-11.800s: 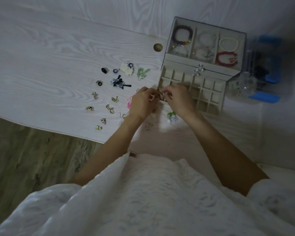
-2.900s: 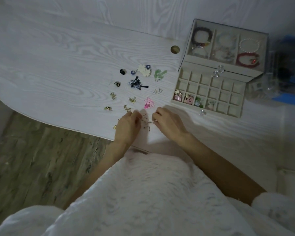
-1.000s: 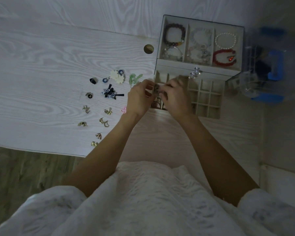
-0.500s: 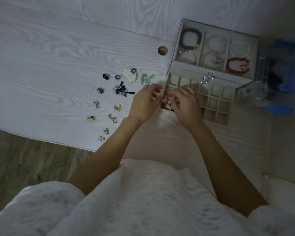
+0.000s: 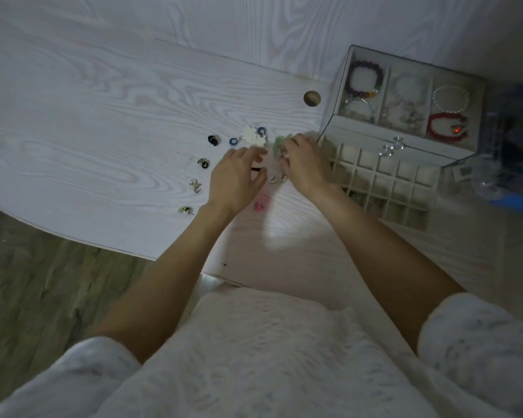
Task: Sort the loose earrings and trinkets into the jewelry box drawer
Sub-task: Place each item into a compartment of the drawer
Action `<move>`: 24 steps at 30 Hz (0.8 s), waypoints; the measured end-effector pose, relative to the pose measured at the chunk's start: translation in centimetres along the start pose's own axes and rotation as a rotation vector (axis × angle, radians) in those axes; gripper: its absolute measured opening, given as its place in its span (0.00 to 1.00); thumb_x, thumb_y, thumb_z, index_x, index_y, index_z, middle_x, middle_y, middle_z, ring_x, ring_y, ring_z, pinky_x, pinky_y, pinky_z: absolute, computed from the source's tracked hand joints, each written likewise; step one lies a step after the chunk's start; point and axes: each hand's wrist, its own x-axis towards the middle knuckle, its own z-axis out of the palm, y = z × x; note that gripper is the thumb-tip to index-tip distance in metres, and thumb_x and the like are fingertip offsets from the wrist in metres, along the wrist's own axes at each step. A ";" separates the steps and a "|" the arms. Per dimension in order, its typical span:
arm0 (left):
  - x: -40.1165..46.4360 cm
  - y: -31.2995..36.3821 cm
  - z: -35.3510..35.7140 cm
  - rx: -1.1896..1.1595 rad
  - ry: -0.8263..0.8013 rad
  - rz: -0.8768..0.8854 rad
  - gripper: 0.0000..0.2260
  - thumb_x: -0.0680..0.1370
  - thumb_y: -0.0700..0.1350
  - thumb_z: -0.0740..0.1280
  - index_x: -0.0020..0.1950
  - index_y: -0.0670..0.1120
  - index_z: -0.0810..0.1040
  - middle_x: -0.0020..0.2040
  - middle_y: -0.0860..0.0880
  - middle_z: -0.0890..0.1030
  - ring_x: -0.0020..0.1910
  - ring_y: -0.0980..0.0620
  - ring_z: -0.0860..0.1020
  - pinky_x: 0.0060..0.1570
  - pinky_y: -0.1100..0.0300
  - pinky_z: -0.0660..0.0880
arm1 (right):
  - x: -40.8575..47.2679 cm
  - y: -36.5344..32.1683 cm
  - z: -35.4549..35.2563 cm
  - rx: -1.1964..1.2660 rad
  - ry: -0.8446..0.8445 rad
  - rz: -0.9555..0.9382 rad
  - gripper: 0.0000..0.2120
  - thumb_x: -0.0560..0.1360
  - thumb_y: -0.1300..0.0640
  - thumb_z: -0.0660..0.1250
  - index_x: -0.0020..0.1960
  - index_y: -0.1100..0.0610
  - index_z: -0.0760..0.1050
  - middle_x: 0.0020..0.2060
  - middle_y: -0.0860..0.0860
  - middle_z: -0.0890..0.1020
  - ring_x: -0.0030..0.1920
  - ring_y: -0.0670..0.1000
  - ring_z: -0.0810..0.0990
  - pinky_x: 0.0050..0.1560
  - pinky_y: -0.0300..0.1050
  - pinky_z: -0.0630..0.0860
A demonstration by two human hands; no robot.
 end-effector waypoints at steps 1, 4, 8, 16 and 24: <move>1.4 0.1 0.2 0.019 -0.034 0.011 0.14 0.75 0.44 0.65 0.60 0.46 0.76 0.51 0.48 0.81 0.51 0.46 0.75 0.47 0.55 0.73 | 0.3 0.1 0.1 -0.018 0.000 0.013 0.10 0.75 0.65 0.60 0.55 0.60 0.75 0.53 0.57 0.77 0.54 0.59 0.73 0.48 0.50 0.71; 5.2 0.7 1.2 0.096 -0.152 0.026 0.17 0.76 0.42 0.63 0.65 0.45 0.72 0.59 0.45 0.78 0.58 0.45 0.72 0.53 0.54 0.70 | 0.5 0.3 0.0 -0.045 0.029 0.042 0.08 0.76 0.64 0.61 0.52 0.59 0.77 0.49 0.57 0.79 0.52 0.58 0.73 0.48 0.50 0.72; 7.7 1.4 2.9 0.160 -0.294 0.015 0.18 0.76 0.38 0.62 0.67 0.43 0.71 0.61 0.41 0.75 0.57 0.41 0.74 0.54 0.52 0.69 | 0.0 0.6 -0.4 -0.075 0.019 0.038 0.07 0.77 0.64 0.61 0.50 0.58 0.77 0.48 0.56 0.79 0.53 0.57 0.73 0.47 0.47 0.69; 6.9 1.3 3.6 0.189 -0.224 0.059 0.13 0.75 0.37 0.63 0.59 0.42 0.77 0.53 0.41 0.78 0.51 0.41 0.76 0.41 0.53 0.69 | 1.0 0.9 -0.6 -0.024 0.009 0.086 0.15 0.75 0.71 0.60 0.59 0.62 0.72 0.53 0.60 0.75 0.52 0.58 0.74 0.45 0.46 0.70; 5.1 1.5 3.8 0.166 -0.178 0.084 0.13 0.67 0.31 0.65 0.50 0.38 0.79 0.44 0.38 0.79 0.43 0.38 0.76 0.36 0.56 0.65 | 0.6 1.2 -0.4 -0.054 0.004 0.009 0.10 0.74 0.71 0.61 0.54 0.63 0.74 0.53 0.58 0.74 0.54 0.57 0.71 0.48 0.44 0.69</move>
